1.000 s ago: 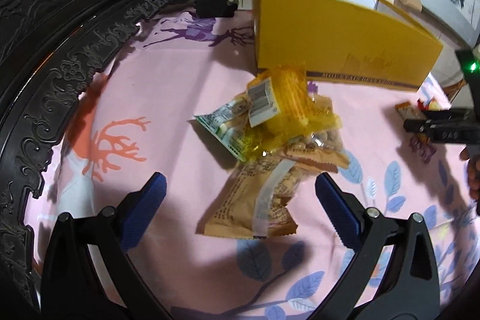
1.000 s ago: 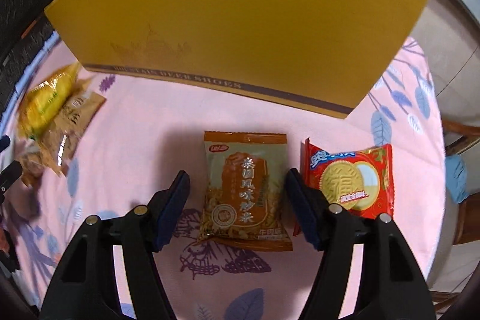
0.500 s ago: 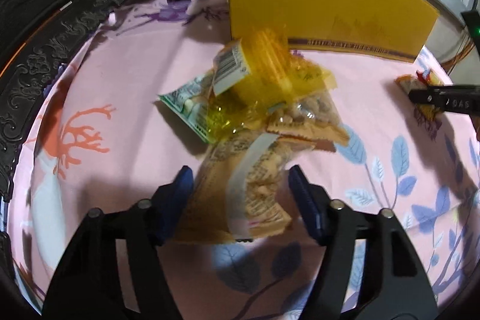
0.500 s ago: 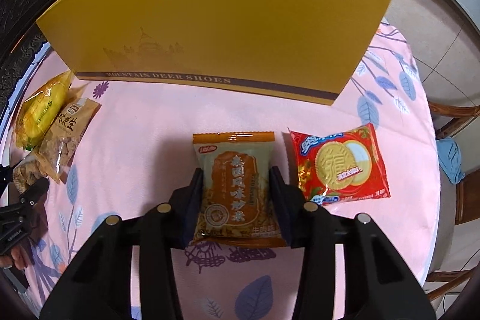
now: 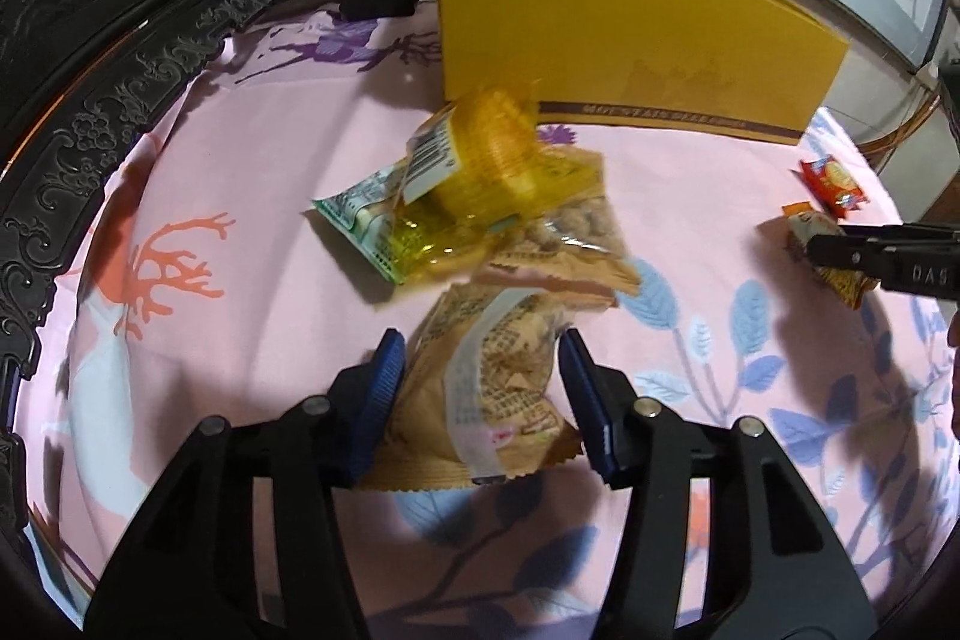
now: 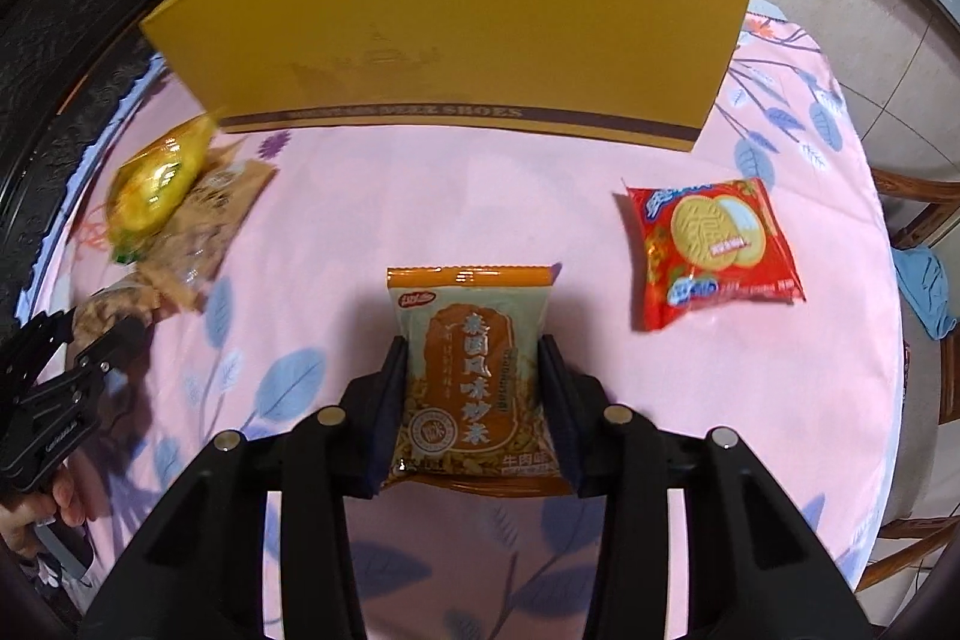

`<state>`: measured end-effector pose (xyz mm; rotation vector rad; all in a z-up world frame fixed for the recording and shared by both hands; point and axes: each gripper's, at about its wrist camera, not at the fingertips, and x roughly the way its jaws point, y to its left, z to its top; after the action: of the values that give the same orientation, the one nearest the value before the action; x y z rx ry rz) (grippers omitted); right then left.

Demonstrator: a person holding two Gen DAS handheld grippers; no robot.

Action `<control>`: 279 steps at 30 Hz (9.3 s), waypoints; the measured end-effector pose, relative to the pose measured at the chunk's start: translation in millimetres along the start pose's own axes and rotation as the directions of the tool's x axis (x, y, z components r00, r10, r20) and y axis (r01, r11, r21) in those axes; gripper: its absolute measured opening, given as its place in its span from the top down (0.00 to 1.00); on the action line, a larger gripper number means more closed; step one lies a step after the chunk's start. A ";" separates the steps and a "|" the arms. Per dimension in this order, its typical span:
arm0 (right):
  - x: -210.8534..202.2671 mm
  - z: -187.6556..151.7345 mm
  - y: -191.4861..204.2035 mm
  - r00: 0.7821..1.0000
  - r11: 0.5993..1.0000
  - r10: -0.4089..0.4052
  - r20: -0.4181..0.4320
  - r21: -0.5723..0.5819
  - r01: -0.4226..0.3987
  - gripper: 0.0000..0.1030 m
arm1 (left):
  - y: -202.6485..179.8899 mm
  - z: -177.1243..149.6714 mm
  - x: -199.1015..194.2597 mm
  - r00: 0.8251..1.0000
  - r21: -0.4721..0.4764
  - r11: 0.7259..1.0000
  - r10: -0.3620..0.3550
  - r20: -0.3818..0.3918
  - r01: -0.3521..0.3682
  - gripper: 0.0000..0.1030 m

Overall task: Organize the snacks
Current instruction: 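Grasp and lift the tan bag with the left gripper while the right grasps the orange-brown bag, then carry both bags over the yellow box and open both grippers, then move the left gripper to the yellow mesh bag while the right reaches the red biscuit pack, then grasp and lift the yellow mesh bag with the left gripper while the right grasps the red biscuit pack, then carry both snacks over the yellow box and open both grippers, then move the left gripper to the clear green-edged snack bar while the right reaches the tan peanut bag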

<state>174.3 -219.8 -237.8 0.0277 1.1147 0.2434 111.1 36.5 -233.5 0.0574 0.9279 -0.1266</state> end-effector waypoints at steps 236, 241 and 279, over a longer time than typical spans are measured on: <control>-61.7 273.5 -42.6 0.957 1.000 -0.004 0.290 -0.024 0.012 0.54 | -64.5 331.5 18.5 0.975 0.049 0.994 -0.107 0.193 0.099 0.43; -68.3 269.0 -38.6 0.957 0.999 -0.024 0.290 -0.027 0.033 0.41 | -62.3 330.2 7.8 0.972 0.051 0.998 -0.054 0.230 0.044 0.14; 81.9 89.3 119.0 0.983 0.989 0.082 -0.161 0.132 -0.061 0.38 | 118.7 116.5 -61.7 0.973 -0.318 0.932 0.213 0.085 -0.176 0.04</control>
<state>266.6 -78.1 -253.7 0.1630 1.2960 0.2423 182.9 147.3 -114.9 -0.1474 0.8093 0.1993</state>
